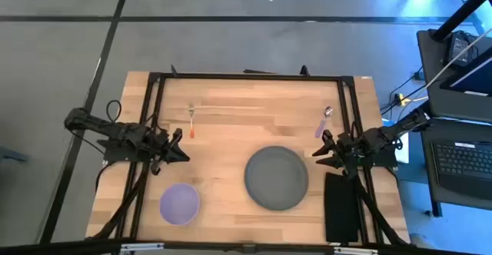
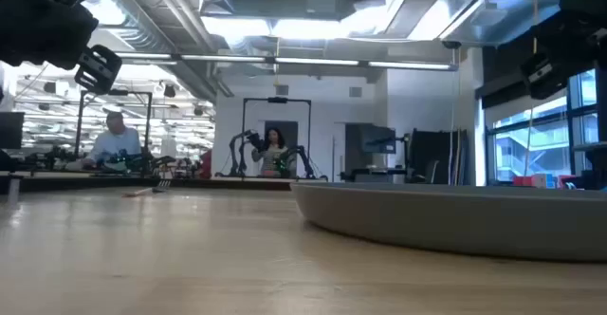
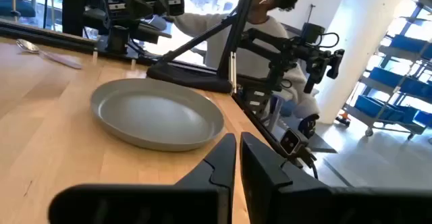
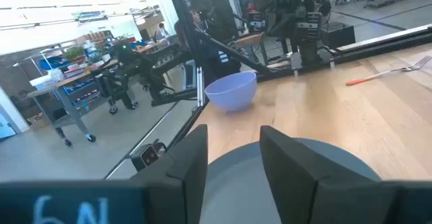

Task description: Set table place

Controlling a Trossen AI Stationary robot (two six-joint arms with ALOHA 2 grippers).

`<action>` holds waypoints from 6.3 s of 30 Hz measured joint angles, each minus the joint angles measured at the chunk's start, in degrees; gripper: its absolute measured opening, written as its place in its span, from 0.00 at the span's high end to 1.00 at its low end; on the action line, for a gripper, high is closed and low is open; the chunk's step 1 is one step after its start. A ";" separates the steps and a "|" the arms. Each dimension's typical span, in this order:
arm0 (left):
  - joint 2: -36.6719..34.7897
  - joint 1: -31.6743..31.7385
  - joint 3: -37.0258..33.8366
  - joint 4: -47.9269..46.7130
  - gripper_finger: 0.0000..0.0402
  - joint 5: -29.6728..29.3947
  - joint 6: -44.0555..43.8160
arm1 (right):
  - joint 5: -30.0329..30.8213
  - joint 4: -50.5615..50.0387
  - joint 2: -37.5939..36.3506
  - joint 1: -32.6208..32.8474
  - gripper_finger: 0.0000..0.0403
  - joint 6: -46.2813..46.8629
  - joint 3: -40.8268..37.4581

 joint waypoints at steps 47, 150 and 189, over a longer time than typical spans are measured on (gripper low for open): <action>0.00 0.02 0.00 0.00 0.84 -0.02 -0.02 | -0.01 0.02 -0.01 -0.02 0.66 0.00 0.02; 0.02 0.02 -0.02 4.42 0.71 -43.52 4.46 | 10.24 -39.59 70.88 -7.15 0.66 13.02 50.69; 0.00 0.02 0.00 5.07 0.71 -38.49 4.39 | -9.75 -23.98 72.42 -22.41 0.66 33.11 28.56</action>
